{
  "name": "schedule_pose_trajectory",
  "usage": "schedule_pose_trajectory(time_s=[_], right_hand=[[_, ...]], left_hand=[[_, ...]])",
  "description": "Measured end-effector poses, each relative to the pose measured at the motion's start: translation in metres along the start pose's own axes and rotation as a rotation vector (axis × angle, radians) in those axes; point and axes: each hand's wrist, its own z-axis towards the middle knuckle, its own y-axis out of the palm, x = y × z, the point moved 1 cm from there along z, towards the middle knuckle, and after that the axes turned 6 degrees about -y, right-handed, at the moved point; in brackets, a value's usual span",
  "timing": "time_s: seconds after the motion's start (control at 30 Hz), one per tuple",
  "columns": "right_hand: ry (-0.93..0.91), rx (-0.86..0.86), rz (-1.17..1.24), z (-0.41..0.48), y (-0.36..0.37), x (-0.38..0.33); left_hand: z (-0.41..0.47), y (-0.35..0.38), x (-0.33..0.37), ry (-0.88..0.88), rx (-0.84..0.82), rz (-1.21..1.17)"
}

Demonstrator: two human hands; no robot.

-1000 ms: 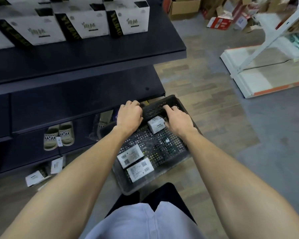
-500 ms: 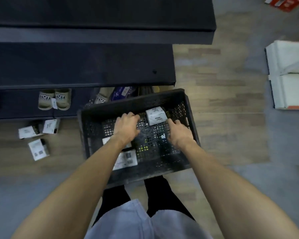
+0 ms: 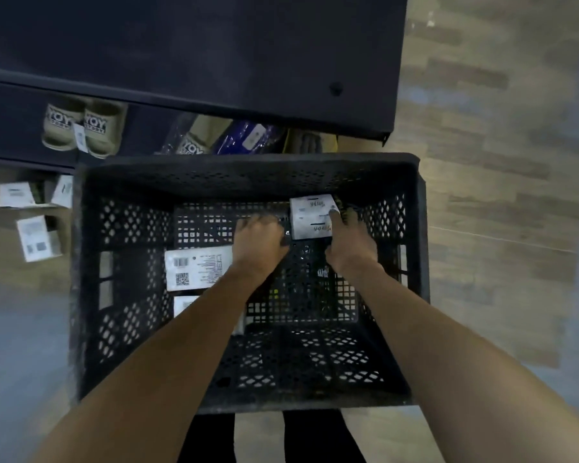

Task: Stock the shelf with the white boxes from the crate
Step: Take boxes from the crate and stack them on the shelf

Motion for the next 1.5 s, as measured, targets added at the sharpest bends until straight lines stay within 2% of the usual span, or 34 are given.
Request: schedule_pose_trajectory(time_s=[0.2, 0.33, 0.53, 0.8, 0.87, 1.03, 1.27, 1.37, 1.5], right_hand=[[0.086, 0.028, -0.016, 0.041, 0.022, 0.015], [0.108, 0.097, 0.03, 0.04, 0.037, 0.011], [0.118, 0.222, 0.293, 0.023, 0.05, 0.001], [0.198, 0.313, 0.53, -0.004, 0.067, -0.019], [0.225, 0.279, 0.556, -0.011, 0.071, -0.024], [0.232, 0.056, 0.552, -0.025, 0.089, -0.039], [0.195, -0.002, 0.281, -0.012, 0.078, -0.032], [0.195, -0.035, 0.279, -0.006, 0.076, -0.031], [0.179, -0.055, 0.223, 0.0, 0.077, -0.031]], left_hand=[[0.03, 0.043, 0.003, 0.009, -0.067, -0.159], [0.033, 0.059, 0.004, -0.022, -0.038, -0.274], [0.03, 0.061, -0.008, -0.065, -0.134, -0.618], [0.011, 0.051, -0.021, -0.095, -0.137, -0.752], [0.006, 0.05, -0.025, -0.107, -0.117, -0.686], [0.006, 0.055, -0.024, -0.064, -0.147, -0.593], [-0.001, 0.067, -0.033, -0.048, -0.168, -0.654], [-0.012, 0.078, -0.036, -0.116, -0.257, -0.581], [-0.024, 0.089, -0.03, -0.103, -0.336, -0.612]])
